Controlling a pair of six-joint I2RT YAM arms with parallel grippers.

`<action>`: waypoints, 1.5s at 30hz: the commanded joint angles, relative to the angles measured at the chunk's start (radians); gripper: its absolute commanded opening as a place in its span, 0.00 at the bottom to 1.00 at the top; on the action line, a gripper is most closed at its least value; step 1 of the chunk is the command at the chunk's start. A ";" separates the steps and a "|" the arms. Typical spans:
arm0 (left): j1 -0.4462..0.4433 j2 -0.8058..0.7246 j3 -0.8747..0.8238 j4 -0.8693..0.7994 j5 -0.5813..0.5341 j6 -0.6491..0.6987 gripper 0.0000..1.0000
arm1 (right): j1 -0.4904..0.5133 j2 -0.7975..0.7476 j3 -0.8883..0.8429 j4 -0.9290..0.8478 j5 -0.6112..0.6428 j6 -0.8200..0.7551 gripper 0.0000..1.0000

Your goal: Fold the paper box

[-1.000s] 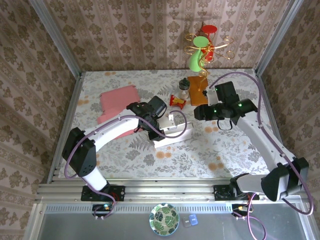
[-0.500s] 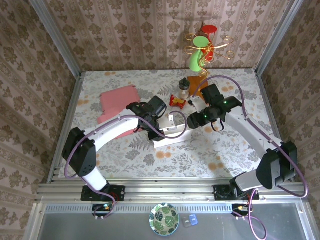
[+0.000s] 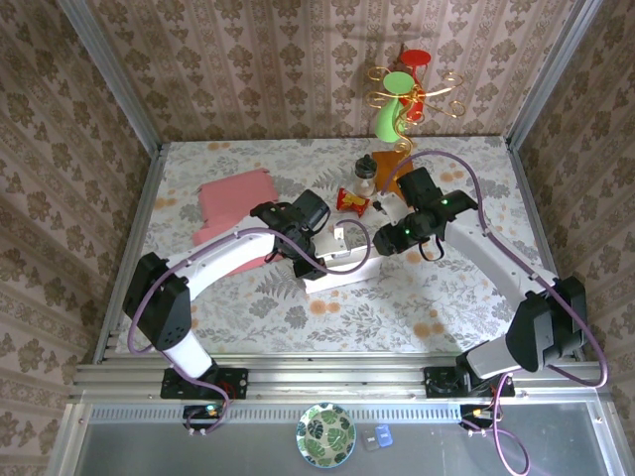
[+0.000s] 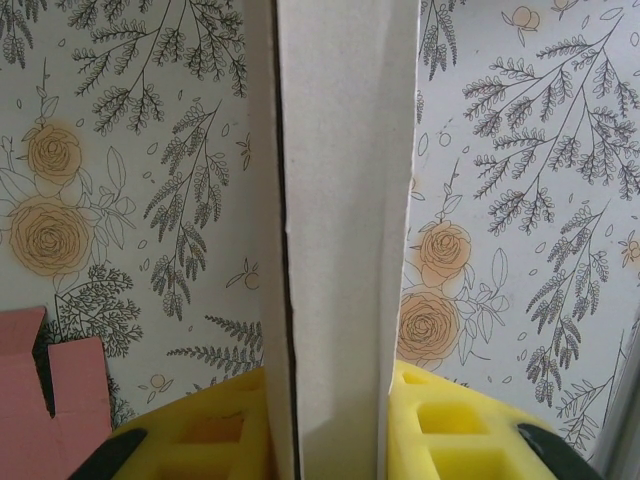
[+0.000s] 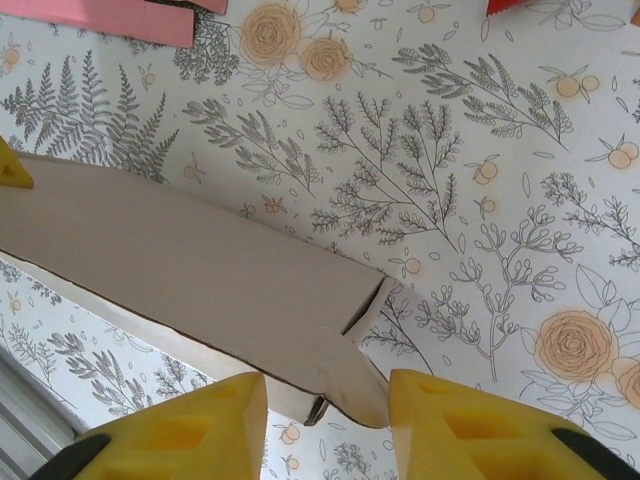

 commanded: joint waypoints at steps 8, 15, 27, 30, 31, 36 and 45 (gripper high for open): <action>0.005 -0.028 -0.001 -0.039 0.015 0.023 0.24 | 0.010 0.009 0.045 -0.040 0.068 -0.001 0.27; 0.006 -0.028 -0.001 -0.039 0.016 0.021 0.24 | 0.016 0.017 0.049 -0.043 0.092 0.002 0.22; 0.005 -0.027 0.000 -0.040 0.018 0.020 0.23 | 0.036 0.027 0.046 -0.043 0.120 0.014 0.19; 0.004 -0.026 0.001 -0.041 0.019 0.020 0.23 | 0.038 0.028 0.047 -0.043 0.132 0.020 0.18; 0.004 -0.026 0.000 -0.039 0.019 0.018 0.23 | 0.040 0.028 0.047 -0.043 0.133 0.021 0.17; 0.004 -0.025 0.001 -0.039 0.017 0.016 0.23 | 0.058 0.031 0.046 -0.037 0.171 0.033 0.15; 0.005 -0.025 0.000 -0.031 0.013 0.004 0.21 | 0.086 0.022 0.031 -0.018 0.249 0.083 0.07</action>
